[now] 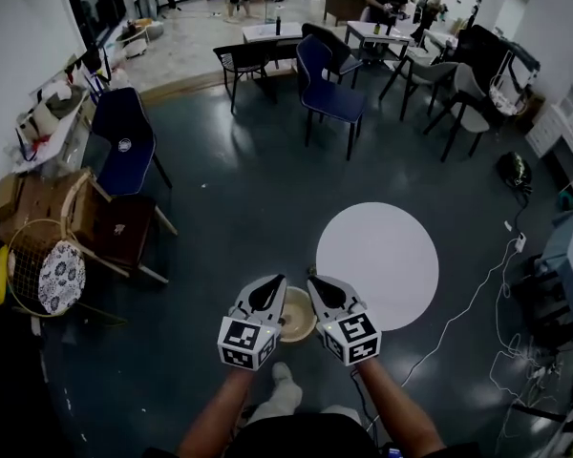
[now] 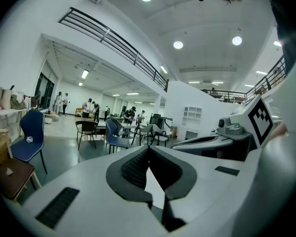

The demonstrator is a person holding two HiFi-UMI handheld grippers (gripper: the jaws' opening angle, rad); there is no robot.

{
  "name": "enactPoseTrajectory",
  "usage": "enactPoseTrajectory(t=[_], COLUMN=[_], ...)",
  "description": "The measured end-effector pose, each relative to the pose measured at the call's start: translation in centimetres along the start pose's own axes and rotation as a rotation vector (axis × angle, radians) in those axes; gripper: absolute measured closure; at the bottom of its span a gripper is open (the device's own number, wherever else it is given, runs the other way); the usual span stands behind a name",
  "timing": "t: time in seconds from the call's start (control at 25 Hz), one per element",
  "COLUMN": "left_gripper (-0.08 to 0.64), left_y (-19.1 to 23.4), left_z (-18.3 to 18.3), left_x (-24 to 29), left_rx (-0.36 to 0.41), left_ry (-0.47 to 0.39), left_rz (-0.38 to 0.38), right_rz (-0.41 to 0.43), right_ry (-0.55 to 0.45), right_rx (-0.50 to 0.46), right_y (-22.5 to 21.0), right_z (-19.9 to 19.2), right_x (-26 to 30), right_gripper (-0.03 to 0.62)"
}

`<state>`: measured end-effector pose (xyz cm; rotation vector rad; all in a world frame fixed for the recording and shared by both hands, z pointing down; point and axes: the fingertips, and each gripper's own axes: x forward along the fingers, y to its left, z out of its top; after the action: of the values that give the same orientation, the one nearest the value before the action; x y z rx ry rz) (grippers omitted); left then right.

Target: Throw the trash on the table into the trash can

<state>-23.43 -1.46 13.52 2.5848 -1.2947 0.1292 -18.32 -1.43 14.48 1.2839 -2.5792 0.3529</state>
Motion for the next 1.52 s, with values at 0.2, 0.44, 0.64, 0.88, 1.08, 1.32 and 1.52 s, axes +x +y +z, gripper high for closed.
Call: enactPoseTrajectory(t=[0.2,0.44,0.64,0.88,1.08,1.32,1.52], left_gripper=[0.545,0.545,0.545,0.545,0.545,0.545,0.545], left_y=[-3.1,-9.2,-15.5,-23.1,-28.8,-34.7,-38.0], left_z=[2.6,4.6,4.9,4.8,4.1,2.8,2.5], left_x=[-0.1,-1.9,-3.3,-5.9,-8.8,-12.5,-15.1], left_rx=[0.033,0.125,0.164,0.185,0.206,0.220,0.225], left_ry=[-0.036,-0.070,-0.101,-0.116,-0.123,-0.127,-0.131], left_rz=[-0.004,-0.027,-0.053,-0.070,-0.072,-0.069,-0.057], right_rz=[-0.018,-0.035,-0.047,-0.052,-0.045,-0.028,-0.018], right_ry=[-0.073,-0.141,-0.177,-0.210,-0.227,-0.241,-0.247], right_rx=[-0.013,-0.017,-0.026,-0.041,-0.052,-0.060,-0.068], right_y=[-1.1,-1.3,-1.6,-1.1,0.3,2.6,4.0], right_z=[2.6,4.2,4.1,3.7,2.2,0.4,-0.6], right_x=[-3.7,-9.7,-15.8,-23.4,-29.4,-35.9,-39.9], right_gripper=[0.574,0.574,0.574,0.574,0.574,0.574,0.574])
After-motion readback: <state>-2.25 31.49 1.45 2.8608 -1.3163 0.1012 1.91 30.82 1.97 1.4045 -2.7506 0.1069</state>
